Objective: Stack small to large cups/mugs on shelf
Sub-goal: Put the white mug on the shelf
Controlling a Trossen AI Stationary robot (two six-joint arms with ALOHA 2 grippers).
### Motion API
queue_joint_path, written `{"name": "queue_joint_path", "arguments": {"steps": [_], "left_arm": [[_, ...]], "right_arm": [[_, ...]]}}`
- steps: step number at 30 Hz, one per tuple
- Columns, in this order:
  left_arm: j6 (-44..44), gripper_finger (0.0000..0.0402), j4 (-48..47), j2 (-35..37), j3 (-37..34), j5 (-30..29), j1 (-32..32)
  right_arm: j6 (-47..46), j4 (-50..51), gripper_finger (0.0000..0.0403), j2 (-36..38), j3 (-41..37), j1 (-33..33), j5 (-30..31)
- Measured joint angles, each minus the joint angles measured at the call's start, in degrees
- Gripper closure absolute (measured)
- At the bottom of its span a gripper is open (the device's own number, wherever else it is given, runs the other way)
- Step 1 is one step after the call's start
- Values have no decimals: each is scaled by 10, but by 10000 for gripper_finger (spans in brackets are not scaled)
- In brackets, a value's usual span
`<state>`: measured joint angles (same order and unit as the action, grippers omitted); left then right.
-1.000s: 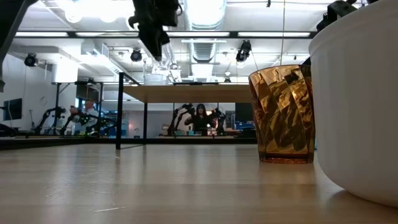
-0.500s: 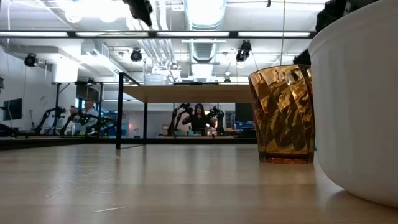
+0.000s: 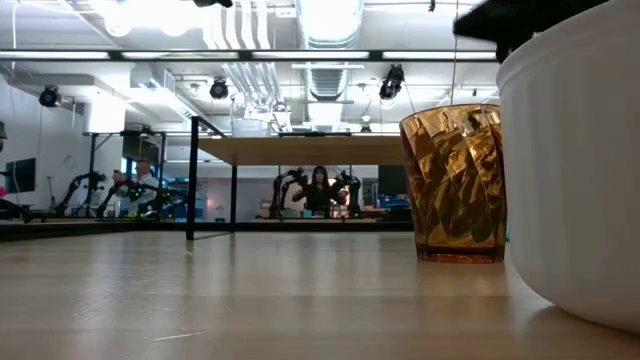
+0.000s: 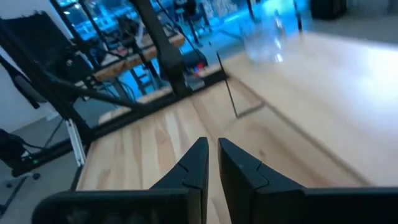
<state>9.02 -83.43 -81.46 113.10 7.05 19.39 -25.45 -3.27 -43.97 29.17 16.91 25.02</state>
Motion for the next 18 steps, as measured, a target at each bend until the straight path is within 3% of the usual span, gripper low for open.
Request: {"name": "queue_joint_path", "arguments": {"steps": [6, 10, 13, 18], "left_arm": [[-34, 343, -24, -10, -15, 2, -43], [-43, 343, -27, -8, -68, 4, -79], [-46, 343, -6, 0, -122, 13, -110], [-72, 343, 121, 17, -224, 66, -162]], "right_arm": [[104, 0, 371, -9, 65, 1, -45], [139, 22, 371, -33, 119, 1, -78], [137, 96, 371, -60, 177, 5, -83], [137, 261, 371, -130, 292, 18, -84]]}}
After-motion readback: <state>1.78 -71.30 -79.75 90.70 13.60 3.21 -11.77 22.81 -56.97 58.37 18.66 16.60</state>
